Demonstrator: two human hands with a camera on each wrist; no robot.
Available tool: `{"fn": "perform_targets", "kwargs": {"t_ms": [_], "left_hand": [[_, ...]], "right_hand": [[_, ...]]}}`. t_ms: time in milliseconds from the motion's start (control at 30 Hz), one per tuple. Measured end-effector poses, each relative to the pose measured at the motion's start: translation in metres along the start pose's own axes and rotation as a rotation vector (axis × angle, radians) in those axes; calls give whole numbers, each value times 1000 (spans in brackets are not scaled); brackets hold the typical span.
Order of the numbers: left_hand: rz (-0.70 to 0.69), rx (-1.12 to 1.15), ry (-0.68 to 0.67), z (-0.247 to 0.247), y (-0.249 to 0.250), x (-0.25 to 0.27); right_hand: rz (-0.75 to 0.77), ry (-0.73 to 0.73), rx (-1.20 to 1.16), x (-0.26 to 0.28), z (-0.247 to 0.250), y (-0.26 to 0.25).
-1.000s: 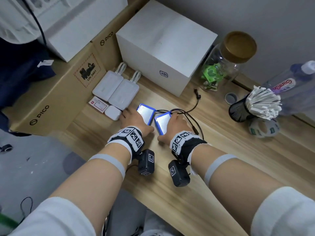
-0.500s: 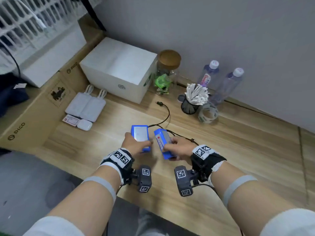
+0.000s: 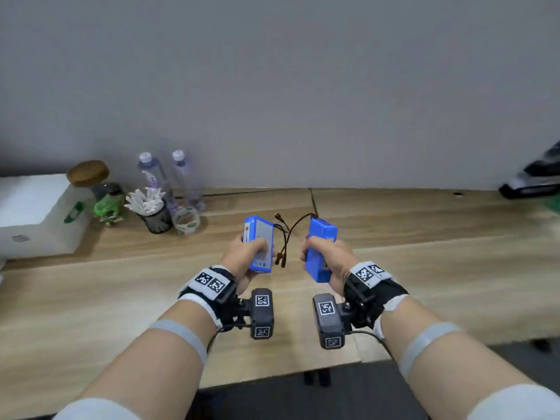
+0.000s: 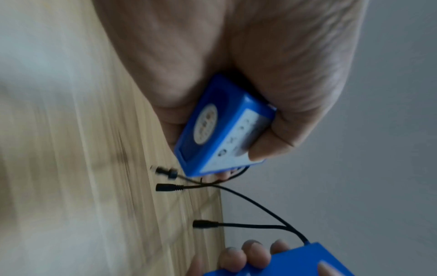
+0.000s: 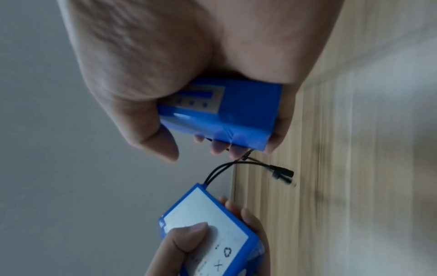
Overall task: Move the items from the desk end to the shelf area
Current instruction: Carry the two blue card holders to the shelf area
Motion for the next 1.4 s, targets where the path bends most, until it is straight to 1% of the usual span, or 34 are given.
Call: {"fn": "perform_targets", "kwargs": {"t_ms": [100,200,333,433,500,633,767,867,1000,1067,1100,1167,1267,1333,1400], "left_hand": [[14,9,-120,-112,2,14],[14,-79,-264,-214,0,33],[0,-197,-415,-326,-2,53],[-39,-245,-548,-403,-7,62],[-61,-288,-642,-452,-14,71],[-69,-309,-756,-546,-37,80],[-23,-275,-855,-628,-53,70],[6,-278,-830,-668,-56,38],[46,-253,-735,-703,-51,-9],[37,-247,-716,-723,-41,-26],[24,-238,-701,-735,-35,-33],[2,-215,-679,-757,-22,-43],[-42,-186,-682,-789,-6,-51],[-61,-231,-661,-807,-4,-61],[-73,-322,-619,-822,-11,-73]], "right_hand": [[81,112,-73,38,102,-37],[165,241,-118,76,191,-68],[265,408,-190,124,285,-96],[306,528,-211,155,349,-101],[303,608,-176,172,389,-101],[269,737,-86,196,465,-100],[223,846,-19,192,543,-114],[188,869,59,168,587,-145],[183,800,149,125,624,-195],[202,781,123,105,646,-210],[206,787,102,99,657,-212],[168,792,88,87,679,-207],[46,787,116,74,707,-185],[-23,758,119,64,721,-178],[-9,709,101,50,738,-186]]}}
Point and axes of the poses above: each hand's wrist, its own x-axis away from the middle knuckle, its own z-axis out of the back of the hand, y = z × x, the point moved 10 cm from there along -x, towards the middle knuckle, and after that the axes turned 7 degrees about -x, right-handed, at the moved point
